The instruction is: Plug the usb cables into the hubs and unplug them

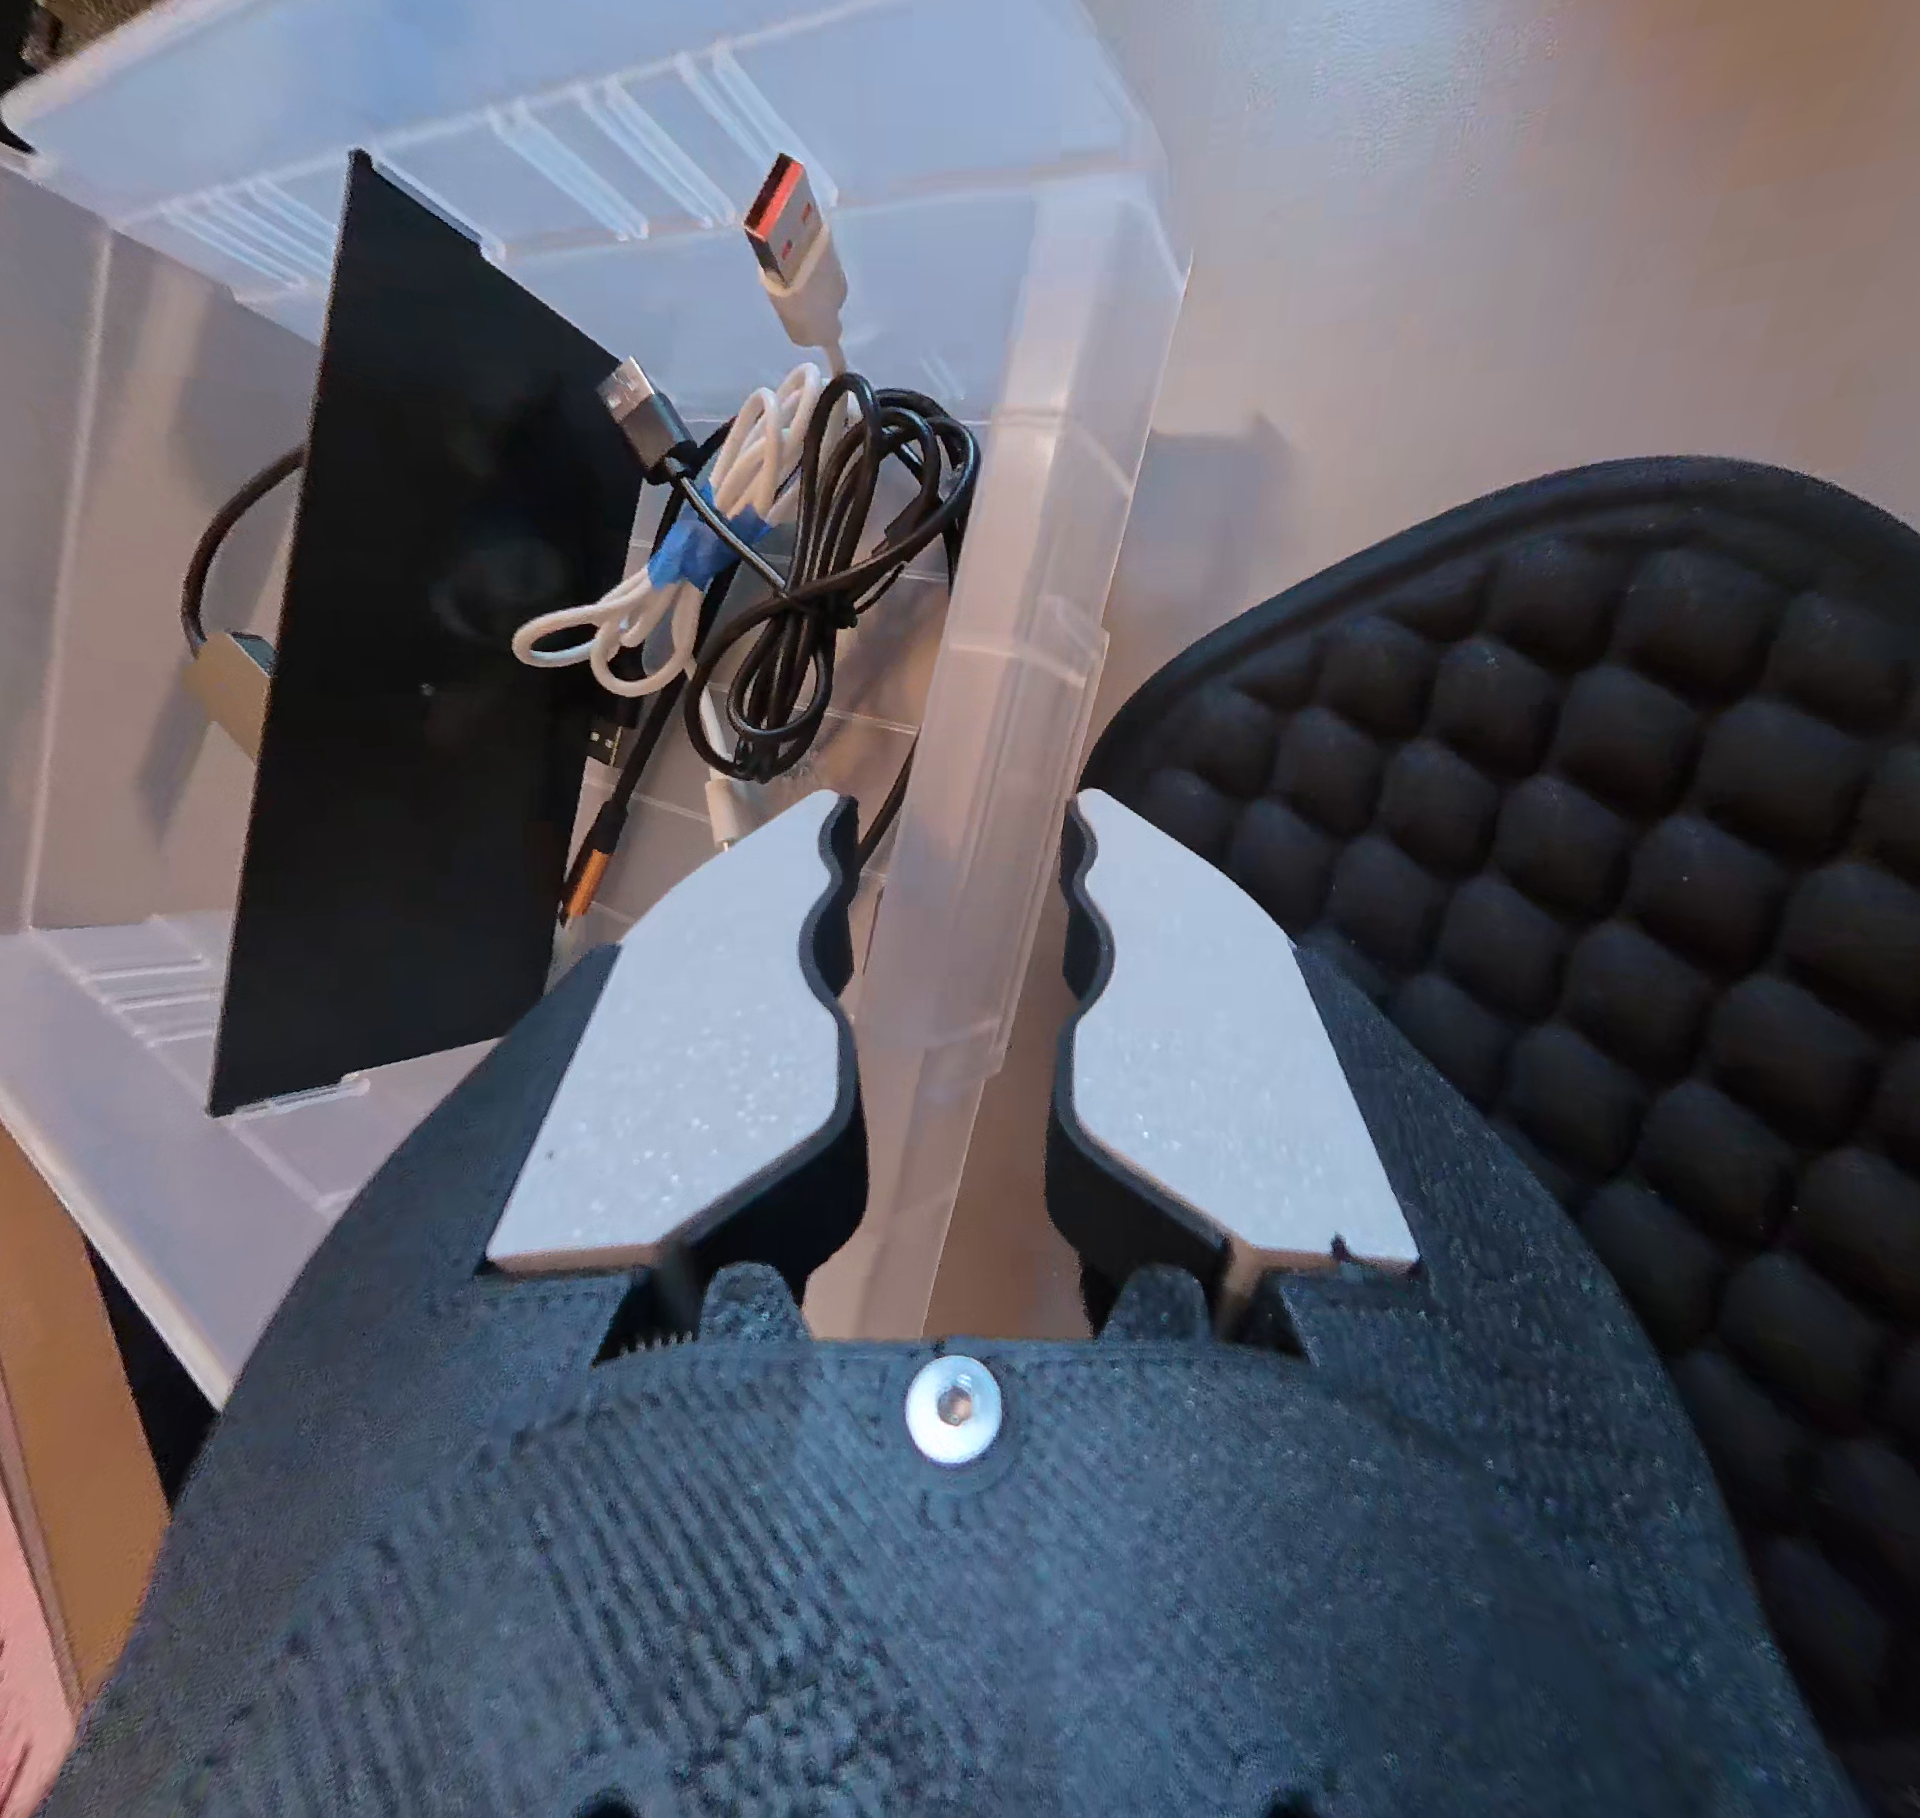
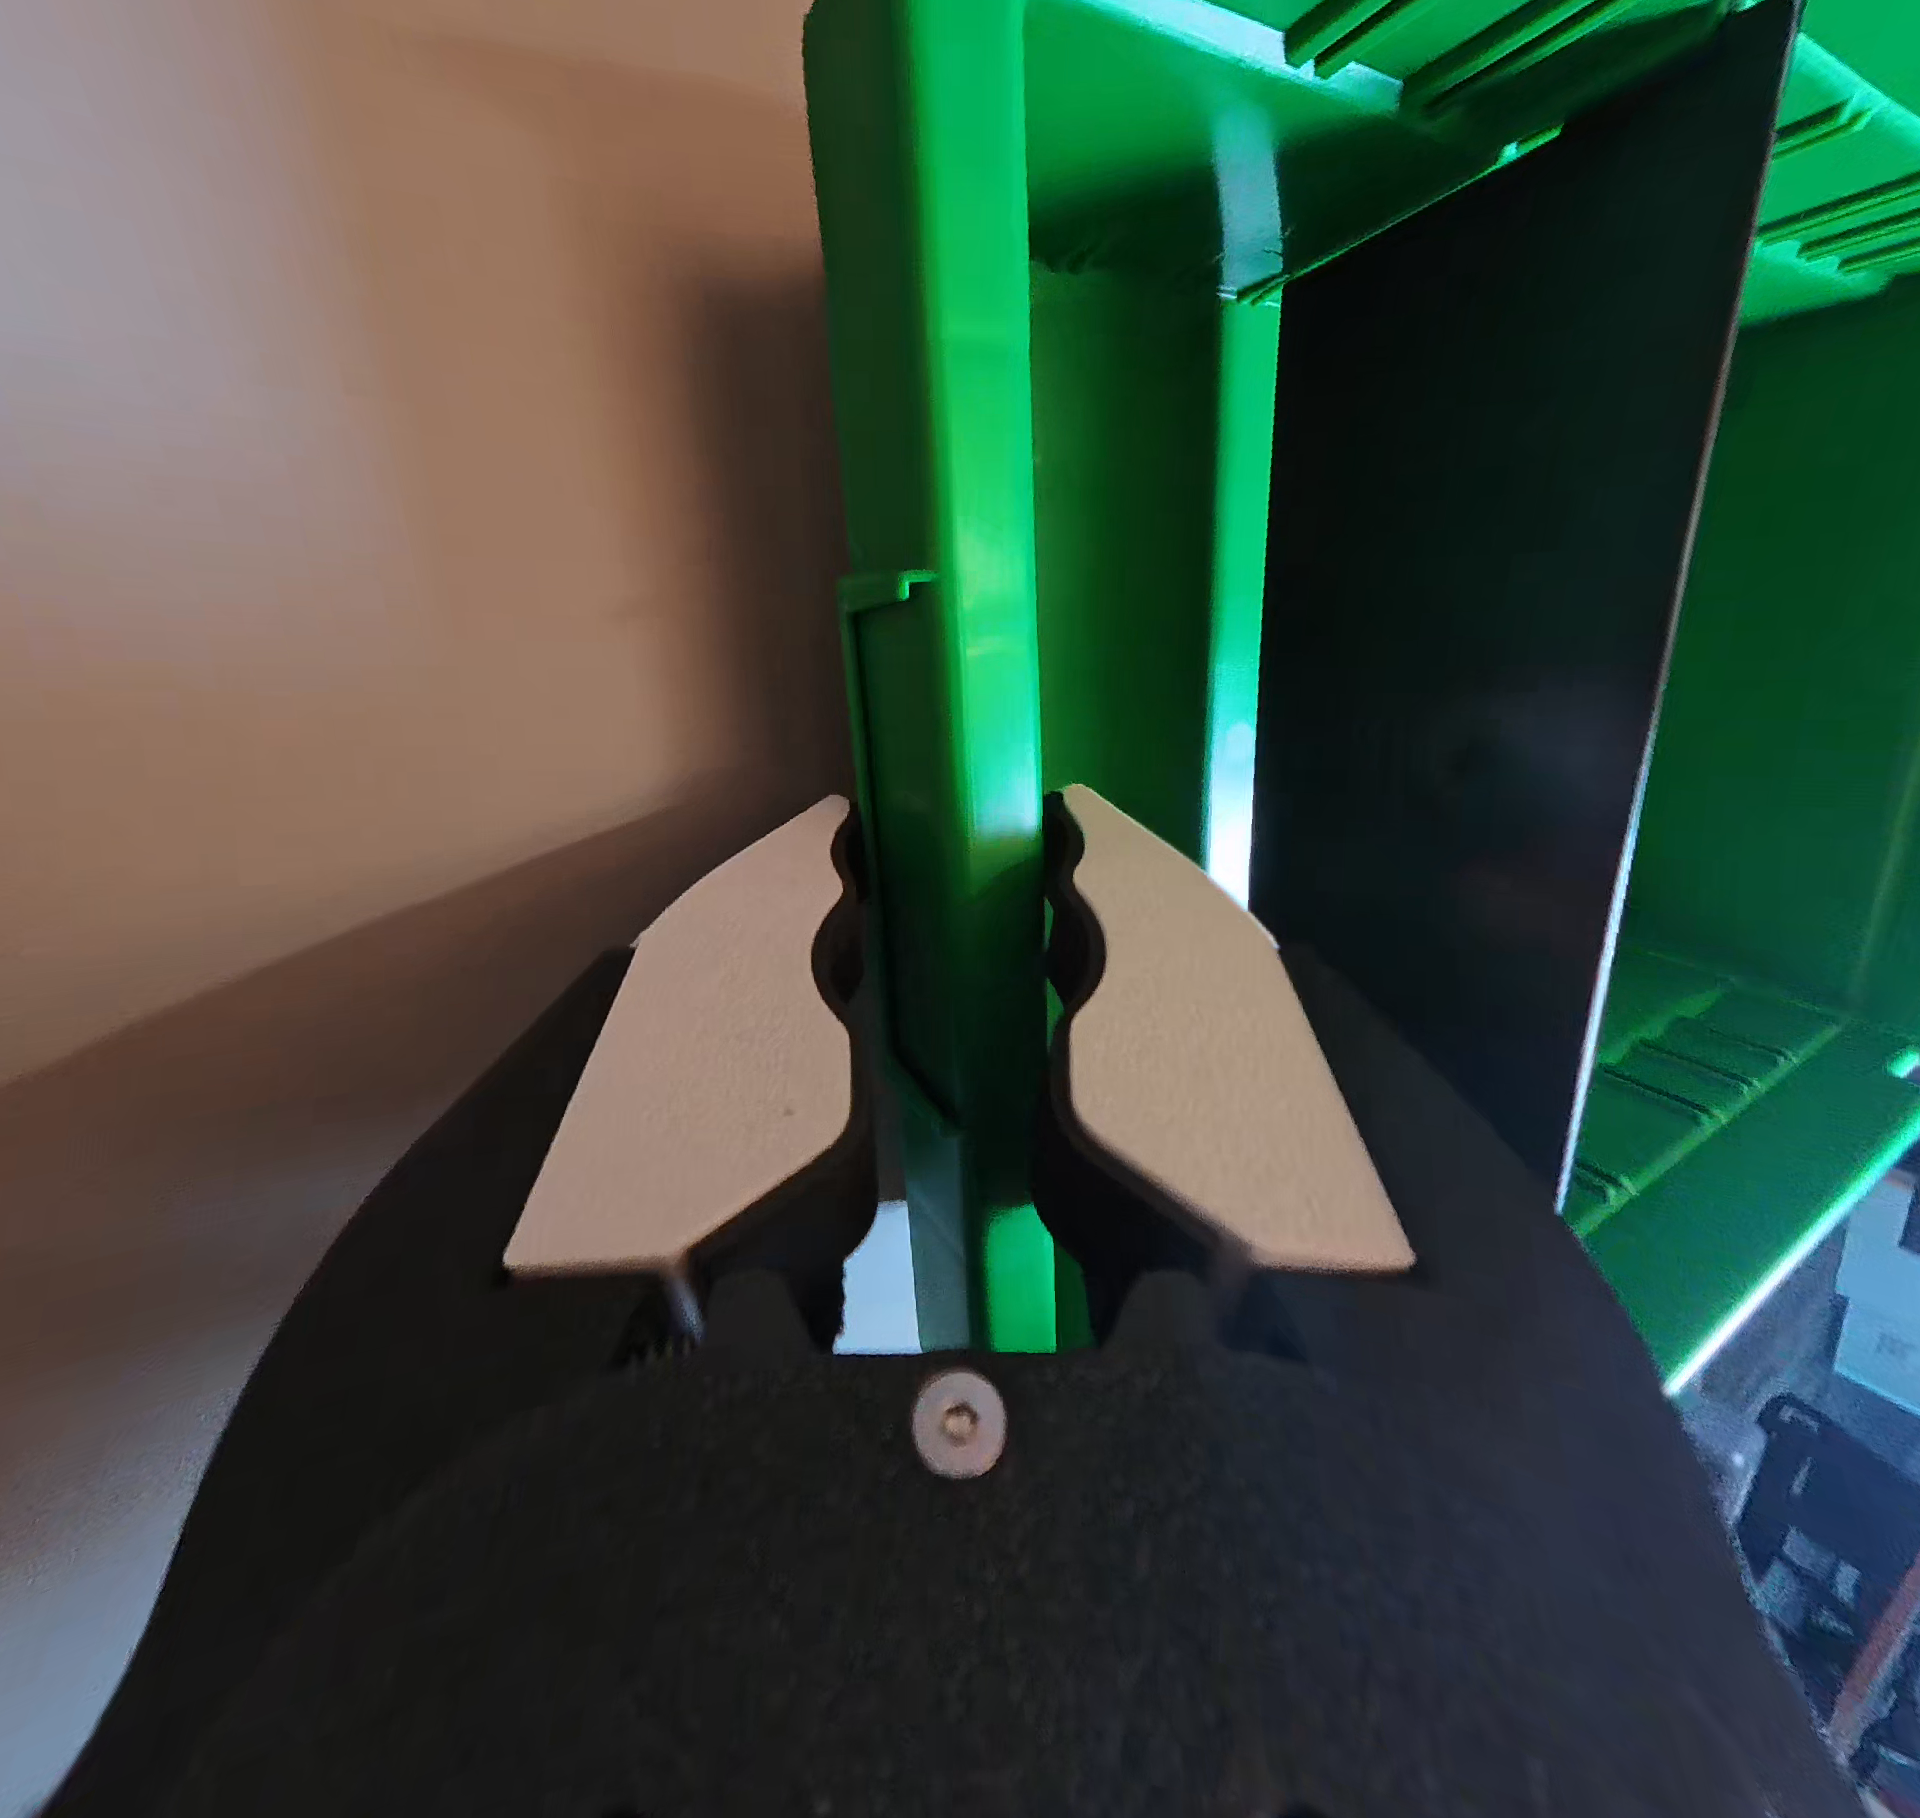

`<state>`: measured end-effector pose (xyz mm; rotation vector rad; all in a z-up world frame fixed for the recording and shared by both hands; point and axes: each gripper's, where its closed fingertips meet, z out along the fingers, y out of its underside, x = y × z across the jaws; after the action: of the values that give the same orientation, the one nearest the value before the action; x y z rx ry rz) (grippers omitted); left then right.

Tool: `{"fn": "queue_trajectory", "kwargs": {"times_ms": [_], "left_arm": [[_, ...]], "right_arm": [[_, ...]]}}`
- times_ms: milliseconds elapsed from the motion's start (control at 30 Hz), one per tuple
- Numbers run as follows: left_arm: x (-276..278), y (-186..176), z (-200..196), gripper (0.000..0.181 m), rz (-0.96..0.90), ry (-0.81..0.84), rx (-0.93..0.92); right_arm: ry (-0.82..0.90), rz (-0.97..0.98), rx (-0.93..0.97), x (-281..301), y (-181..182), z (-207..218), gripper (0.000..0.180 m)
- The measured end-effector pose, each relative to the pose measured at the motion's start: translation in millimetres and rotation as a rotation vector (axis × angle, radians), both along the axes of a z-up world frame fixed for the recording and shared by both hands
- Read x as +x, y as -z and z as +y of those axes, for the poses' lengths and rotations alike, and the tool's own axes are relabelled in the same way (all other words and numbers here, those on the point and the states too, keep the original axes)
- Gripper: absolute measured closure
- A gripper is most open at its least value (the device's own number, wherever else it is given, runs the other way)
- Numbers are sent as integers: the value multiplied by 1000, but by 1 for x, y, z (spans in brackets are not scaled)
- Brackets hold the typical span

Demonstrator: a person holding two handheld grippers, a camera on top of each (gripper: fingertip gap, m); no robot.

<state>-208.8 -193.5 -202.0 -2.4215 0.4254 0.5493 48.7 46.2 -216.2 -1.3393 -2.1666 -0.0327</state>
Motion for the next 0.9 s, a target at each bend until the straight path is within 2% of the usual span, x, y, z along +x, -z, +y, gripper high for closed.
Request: {"fn": "queue_trajectory", "kwargs": {"times_ms": [33, 267, 500, 733, 900], "left_arm": [[-1, 0, 0, 143, -13, -10, -8], [-17, 1, 12, 147, -19, -87, -35], [-25, 2, 30, 148, 5, -115, -43], [-26, 4, 37, 143, -105, -59, -68], [-27, 14, 39, 147, -161, -66, -118]], "right_arm": [[18, 0, 2, 7, 0, 8, 147], [162, 57, -3, 38, 0, 62, 144], [195, 74, 67, 58, -1, 104, 147], [138, 88, 125, 59, -2, 108, 148], [126, 84, 144, 59, -2, 108, 149]]}}
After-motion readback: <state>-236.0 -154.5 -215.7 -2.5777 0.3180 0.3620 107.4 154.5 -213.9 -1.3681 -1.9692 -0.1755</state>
